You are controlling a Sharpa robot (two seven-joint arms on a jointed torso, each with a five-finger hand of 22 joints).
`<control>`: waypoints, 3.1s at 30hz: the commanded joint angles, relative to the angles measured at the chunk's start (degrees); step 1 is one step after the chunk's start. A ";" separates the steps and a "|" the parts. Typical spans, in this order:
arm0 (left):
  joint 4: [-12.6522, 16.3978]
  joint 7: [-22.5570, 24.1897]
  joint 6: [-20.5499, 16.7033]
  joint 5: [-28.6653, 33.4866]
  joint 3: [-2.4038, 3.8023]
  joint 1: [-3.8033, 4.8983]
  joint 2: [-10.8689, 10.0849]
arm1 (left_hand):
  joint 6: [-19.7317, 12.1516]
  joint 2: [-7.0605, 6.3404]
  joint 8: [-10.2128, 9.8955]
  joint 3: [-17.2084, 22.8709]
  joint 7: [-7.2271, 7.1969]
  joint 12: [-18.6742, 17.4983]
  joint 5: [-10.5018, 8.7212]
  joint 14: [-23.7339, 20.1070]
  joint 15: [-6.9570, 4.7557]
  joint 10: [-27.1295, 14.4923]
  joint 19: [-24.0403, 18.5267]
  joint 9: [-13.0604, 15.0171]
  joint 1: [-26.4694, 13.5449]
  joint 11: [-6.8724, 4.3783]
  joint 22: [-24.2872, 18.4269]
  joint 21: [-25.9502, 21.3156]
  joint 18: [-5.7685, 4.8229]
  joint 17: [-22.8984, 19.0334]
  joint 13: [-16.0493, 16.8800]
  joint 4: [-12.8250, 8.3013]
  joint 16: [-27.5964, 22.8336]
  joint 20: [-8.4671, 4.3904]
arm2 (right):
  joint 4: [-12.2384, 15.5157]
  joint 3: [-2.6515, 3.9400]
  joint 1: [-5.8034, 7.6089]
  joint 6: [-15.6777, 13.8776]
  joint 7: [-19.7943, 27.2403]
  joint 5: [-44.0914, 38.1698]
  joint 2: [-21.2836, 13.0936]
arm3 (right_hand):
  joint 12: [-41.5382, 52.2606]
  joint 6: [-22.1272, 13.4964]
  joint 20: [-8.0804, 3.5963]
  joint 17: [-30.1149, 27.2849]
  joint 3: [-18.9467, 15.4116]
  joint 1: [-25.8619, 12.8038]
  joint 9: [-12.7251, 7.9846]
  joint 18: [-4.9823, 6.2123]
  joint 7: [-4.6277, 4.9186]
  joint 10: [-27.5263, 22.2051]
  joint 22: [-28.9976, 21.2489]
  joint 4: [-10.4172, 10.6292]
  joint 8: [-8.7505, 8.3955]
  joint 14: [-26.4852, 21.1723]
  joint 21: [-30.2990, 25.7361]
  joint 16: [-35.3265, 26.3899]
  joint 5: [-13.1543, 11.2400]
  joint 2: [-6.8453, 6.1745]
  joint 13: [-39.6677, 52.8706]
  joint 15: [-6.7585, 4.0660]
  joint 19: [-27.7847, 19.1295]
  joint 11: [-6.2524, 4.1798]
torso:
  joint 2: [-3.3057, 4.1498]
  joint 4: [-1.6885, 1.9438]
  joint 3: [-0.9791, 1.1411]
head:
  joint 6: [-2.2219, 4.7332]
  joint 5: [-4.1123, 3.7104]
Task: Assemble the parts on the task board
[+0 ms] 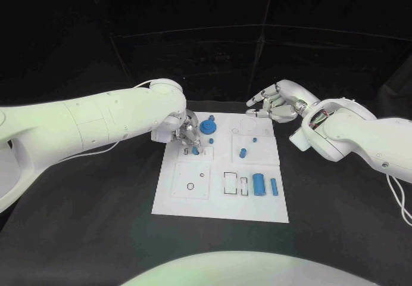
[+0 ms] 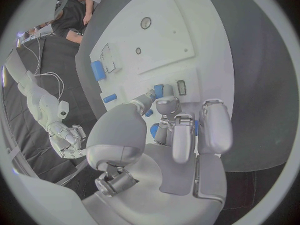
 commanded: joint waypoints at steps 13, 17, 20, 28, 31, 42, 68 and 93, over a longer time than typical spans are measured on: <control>-0.26 -0.37 1.07 0.43 -0.15 -0.13 0.15 | -0.04 0.48 0.32 5.77 -0.41 -0.13 0.19 5.97 0.07 -0.04 0.08 0.17 0.06 -0.21 -0.01 0.04 0.39 15.10 0.04 -5.52 0.19 0.07 | 0.11 0.03 0.10 0.16 0.28 0.11 0.02 | -0.18 -0.40 -0.02 0.05 -0.33 0.24 -0.07 0.48 0.14 -0.31 -0.06 0.05 0.19 1.77 -0.38 -0.26 0.20 0.46 -0.07 -0.34 -0.49 -0.23 | 0.02 -0.02 -0.01 | -0.02 -0.06; -0.49 -0.36 0.44 0.43 -0.15 -0.16 0.29 | -0.17 0.60 0.33 5.69 -0.31 -0.07 0.18 5.97 0.07 0.01 0.09 0.33 -0.51 -0.15 0.02 0.04 0.38 15.10 0.09 -5.23 0.19 0.05 | 0.11 0.03 0.10 0.15 0.27 0.11 0.01 | -0.18 -0.40 -0.02 0.05 -0.33 0.24 -0.07 0.48 0.14 -0.31 -0.06 0.05 0.19 1.77 -0.38 -0.26 0.20 0.46 -0.07 -0.34 -0.49 -0.23 | 0.02 -0.01 -0.01 | -0.05 -0.10; -0.61 -0.35 0.35 0.43 -0.15 -0.19 0.37 | -0.12 0.63 0.41 5.43 -0.31 -0.03 0.18 5.97 0.09 0.05 0.11 0.53 -1.30 -0.13 0.07 0.06 0.37 15.10 0.11 -4.80 0.19 0.05 | 0.12 0.03 0.10 0.16 0.27 0.11 0.00 | -0.18 -0.40 -0.02 0.05 -0.33 0.24 -0.07 0.48 0.14 -0.31 -0.06 0.05 0.19 1.77 -0.38 -0.26 0.20 0.46 -0.07 -0.34 -0.49 -0.23 | 0.02 0.00 0.00 | -0.08 -0.17; -0.83 -0.32 0.66 0.44 -0.15 -0.25 0.51 | 0.15 -1.21 0.33 3.67 -0.46 0.14 0.19 5.97 0.03 0.14 0.14 0.90 -4.29 -0.20 0.17 0.06 0.36 15.10 0.26 -3.83 0.19 0.02 | 0.18 0.03 0.10 0.16 0.28 0.11 -0.05 | -0.34 -0.40 -0.03 -0.02 -0.40 0.26 -0.07 0.50 0.14 -0.42 -0.17 0.06 0.23 1.76 -0.45 -0.33 0.27 0.46 -0.26 -0.34 -0.56 -0.23 | 0.00 -0.02 0.00 | -0.11 -0.23; -0.88 -0.31 0.65 0.47 -0.15 -0.26 0.54 | 0.43 -1.83 0.28 2.77 -0.52 0.26 0.18 5.97 0.00 0.21 0.17 1.00 -5.74 -0.24 0.23 0.09 0.35 15.10 0.36 -3.18 0.19 0.01 | 0.22 0.03 0.10 0.13 0.32 0.11 -0.07 | -0.34 -0.40 -0.03 -0.02 -0.40 0.26 -0.07 0.50 0.14 -0.42 -0.17 0.06 0.23 1.76 -0.45 -0.33 0.27 0.46 -0.26 -0.34 -0.56 -0.23 | 0.00 -0.02 0.01 | -0.14 -0.24; -1.03 -0.26 -0.18 0.50 -0.15 -0.28 0.51 | 1.13 -3.90 -0.11 -0.91 -0.52 0.27 0.18 5.97 -0.05 0.15 0.13 1.28 -10.51 -0.23 0.15 -0.10 0.39 15.10 0.23 -0.87 0.19 -0.05 | 0.23 0.03 0.10 0.01 0.34 0.11 -0.14 | -0.43 -0.41 -0.03 -0.07 -0.43 0.25 -0.07 0.51 0.14 -0.48 -0.23 0.07 0.24 1.75 -0.49 -0.37 0.29 0.45 -0.35 -0.34 -0.60 -0.23 | 0.01 0.02 0.00 | -0.10 -0.29; 2.75 0.20 -4.57 0.51 1.24 -0.12 -3.79 | 1.44 -7.25 -1.08 -10.75 -0.62 0.00 0.19 5.97 -0.16 -0.32 -0.08 2.10 -14.35 -0.30 -0.37 -0.86 0.56 15.10 -0.30 2.18 0.19 -0.15 | 0.07 0.03 0.10 -0.05 0.45 0.11 -0.22 | -0.57 -0.44 -0.03 -0.17 -0.48 0.24 -0.08 0.57 0.15 -0.59 -0.47 0.08 0.23 1.72 -0.64 -0.46 0.29 0.41 -0.50 -0.33 -0.76 -0.22 | -0.06 0.01 -0.02 | 0.43 -0.47; -3.20 2.15 -7.16 -4.21 6.70 2.53 -4.26 | -4.53 -3.56 -9.32 -17.19 2.69 -9.95 0.21 5.97 2.14 -8.17 -2.11 -2.28 -4.98 2.49 -4.23 -5.08 1.45 15.10 -11.50 0.94 0.19 1.81 | -0.92 0.03 0.07 0.00 0.56 0.11 0.23 | -0.58 -0.55 -0.02 -0.17 -0.59 0.21 -0.09 0.57 0.18 -0.65 -0.51 0.13 0.22 1.71 -0.67 -0.48 0.33 0.39 -0.53 -0.32 -0.78 -0.20 | 0.12 -0.16 -0.10 | 3.11 0.40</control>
